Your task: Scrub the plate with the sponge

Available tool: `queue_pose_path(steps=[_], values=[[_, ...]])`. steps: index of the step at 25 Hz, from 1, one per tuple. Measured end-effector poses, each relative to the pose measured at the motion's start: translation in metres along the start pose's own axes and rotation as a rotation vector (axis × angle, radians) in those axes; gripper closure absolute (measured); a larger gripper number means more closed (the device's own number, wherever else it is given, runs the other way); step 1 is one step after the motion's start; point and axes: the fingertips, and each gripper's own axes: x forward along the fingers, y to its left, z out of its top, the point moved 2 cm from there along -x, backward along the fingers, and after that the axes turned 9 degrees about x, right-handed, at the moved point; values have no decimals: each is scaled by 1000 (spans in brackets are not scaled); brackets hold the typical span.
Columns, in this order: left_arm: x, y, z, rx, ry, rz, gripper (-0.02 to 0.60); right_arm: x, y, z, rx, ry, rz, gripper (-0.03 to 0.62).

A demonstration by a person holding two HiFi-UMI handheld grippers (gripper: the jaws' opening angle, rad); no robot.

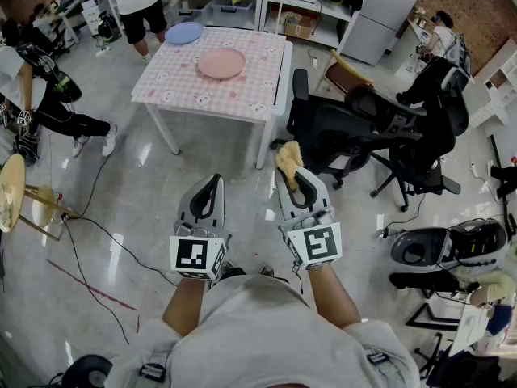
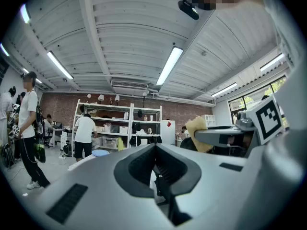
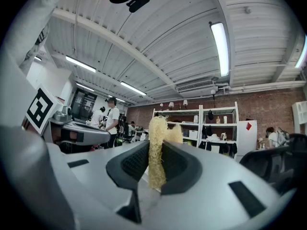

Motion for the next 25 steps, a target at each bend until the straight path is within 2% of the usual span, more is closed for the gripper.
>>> queue_pose_path(steps=[3, 13, 16, 25], values=[[3, -7, 1, 6, -4, -10, 571, -2, -7, 0, -31, -5, -11, 531], [2, -25, -8, 14, 25, -60, 571, -11, -4, -11, 5, 11, 5, 530], [-1, -22, -12, 15, 40, -53, 571, -8, 4, -12, 31, 18, 23, 530], [0, -1, -18, 3, 43, -66, 525, 5, 14, -17, -12, 34, -1, 530]])
